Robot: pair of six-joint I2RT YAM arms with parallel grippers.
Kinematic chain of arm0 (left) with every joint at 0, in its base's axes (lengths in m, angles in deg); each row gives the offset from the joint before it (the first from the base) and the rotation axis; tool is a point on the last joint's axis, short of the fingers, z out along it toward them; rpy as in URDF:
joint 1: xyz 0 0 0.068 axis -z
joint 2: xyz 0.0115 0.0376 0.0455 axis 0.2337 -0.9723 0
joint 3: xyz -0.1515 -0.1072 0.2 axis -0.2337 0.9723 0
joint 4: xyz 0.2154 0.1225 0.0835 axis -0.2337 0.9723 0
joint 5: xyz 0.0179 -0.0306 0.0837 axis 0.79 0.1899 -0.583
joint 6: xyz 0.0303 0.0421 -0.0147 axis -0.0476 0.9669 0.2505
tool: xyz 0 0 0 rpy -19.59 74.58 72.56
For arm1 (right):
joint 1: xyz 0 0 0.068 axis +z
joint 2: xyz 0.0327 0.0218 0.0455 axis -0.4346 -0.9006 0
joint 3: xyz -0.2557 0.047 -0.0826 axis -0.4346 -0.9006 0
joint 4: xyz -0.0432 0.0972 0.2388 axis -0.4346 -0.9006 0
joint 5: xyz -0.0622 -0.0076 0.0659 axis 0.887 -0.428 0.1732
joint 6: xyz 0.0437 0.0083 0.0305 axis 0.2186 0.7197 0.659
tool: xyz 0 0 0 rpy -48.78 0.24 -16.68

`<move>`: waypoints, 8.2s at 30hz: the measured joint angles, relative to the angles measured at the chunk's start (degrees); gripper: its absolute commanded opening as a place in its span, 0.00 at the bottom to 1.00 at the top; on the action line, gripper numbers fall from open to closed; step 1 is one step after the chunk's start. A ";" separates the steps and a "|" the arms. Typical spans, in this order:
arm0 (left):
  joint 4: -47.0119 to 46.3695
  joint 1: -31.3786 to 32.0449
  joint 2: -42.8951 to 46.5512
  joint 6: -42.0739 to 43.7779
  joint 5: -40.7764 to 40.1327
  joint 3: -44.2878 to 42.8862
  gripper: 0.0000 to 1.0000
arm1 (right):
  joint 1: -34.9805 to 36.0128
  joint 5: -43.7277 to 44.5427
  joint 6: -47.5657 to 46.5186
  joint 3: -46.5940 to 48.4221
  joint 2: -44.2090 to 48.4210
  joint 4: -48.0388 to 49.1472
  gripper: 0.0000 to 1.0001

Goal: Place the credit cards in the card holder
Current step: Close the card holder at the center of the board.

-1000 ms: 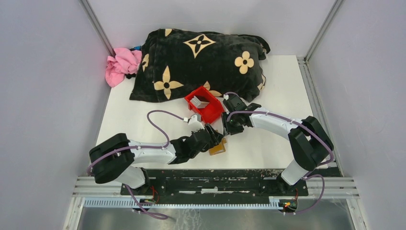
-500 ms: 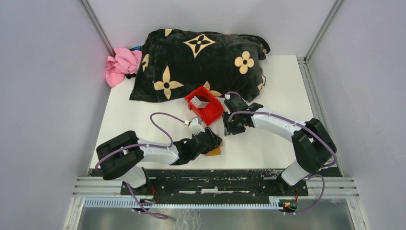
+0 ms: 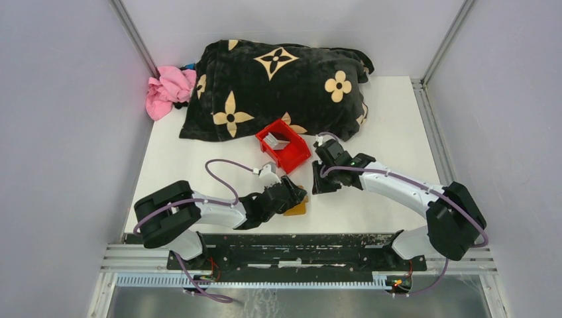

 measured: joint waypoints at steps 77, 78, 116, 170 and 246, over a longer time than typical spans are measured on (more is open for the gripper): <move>23.02 -2.25 18.97 -12.70 -6.08 9.49 0.55 | 8.39 -2.69 3.96 6.21 -18.16 9.60 0.01; 22.60 -2.23 18.16 -12.39 -6.08 9.09 0.54 | 8.41 -2.51 3.69 6.47 -18.16 9.18 0.02; 19.54 -1.97 14.78 -10.34 -6.05 8.33 0.44 | 12.74 10.78 -5.70 23.06 -18.67 -10.69 0.44; 17.44 -1.95 13.57 -10.32 -5.79 8.37 0.43 | 16.37 16.22 -7.63 30.16 -29.20 -15.06 0.22; 13.53 -1.86 10.80 -9.99 -5.57 7.98 0.43 | 17.16 13.99 -8.50 32.09 -31.67 -15.10 0.07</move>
